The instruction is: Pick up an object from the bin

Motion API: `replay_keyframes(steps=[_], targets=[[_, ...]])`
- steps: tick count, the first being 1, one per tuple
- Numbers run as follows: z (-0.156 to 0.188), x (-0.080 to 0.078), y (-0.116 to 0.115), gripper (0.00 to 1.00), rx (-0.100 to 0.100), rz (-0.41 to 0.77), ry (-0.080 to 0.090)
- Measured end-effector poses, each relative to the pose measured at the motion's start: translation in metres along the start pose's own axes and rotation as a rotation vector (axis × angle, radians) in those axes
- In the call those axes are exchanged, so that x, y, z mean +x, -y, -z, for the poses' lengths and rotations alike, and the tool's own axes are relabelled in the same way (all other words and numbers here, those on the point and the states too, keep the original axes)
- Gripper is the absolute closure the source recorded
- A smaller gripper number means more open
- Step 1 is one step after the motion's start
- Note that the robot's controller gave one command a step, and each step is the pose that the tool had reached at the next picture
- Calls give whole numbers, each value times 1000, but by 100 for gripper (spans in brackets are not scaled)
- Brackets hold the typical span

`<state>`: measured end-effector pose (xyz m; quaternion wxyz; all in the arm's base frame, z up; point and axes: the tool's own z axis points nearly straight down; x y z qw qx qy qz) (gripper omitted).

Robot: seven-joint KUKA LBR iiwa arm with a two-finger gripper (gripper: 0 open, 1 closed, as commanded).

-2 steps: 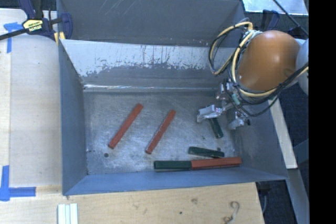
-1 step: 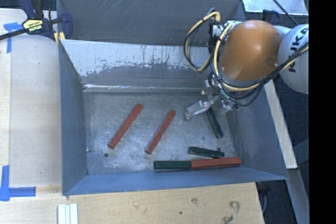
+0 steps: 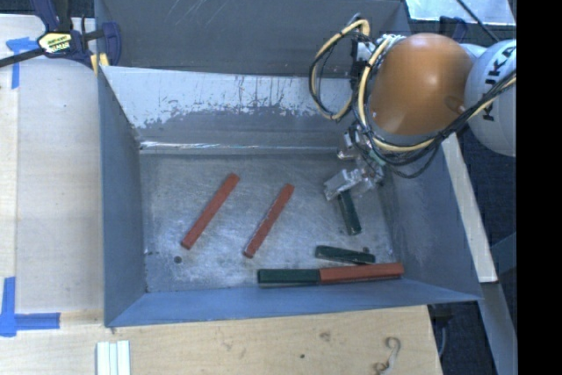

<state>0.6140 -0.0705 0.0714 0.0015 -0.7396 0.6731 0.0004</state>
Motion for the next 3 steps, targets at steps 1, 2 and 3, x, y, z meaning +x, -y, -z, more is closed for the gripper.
replay_keyframes(steps=[1,2,3], targets=[[64,4,-25,100,4,-9,-3],[96,-81,-13,100,5,-9,3],[83,-64,-14,100,-2,-108,-1]])
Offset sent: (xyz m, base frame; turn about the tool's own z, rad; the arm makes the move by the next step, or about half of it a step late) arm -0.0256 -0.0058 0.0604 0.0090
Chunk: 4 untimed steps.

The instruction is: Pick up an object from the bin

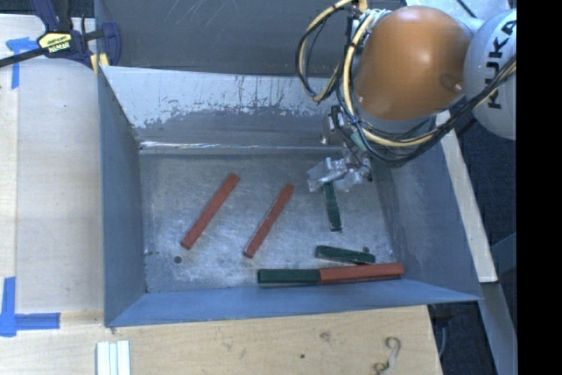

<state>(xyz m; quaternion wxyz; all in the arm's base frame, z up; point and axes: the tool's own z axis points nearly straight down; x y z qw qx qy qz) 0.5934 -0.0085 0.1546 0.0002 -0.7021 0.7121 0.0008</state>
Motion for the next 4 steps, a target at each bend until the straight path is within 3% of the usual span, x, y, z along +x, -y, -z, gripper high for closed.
replay_keyframes(steps=[1,2,3,4], targets=[[5,68,-16,100,2,-169,-2],[176,60,27,100,13,13,-1],[115,46,9,100,-4,61,2],[76,55,-1,100,-1,181,1]])
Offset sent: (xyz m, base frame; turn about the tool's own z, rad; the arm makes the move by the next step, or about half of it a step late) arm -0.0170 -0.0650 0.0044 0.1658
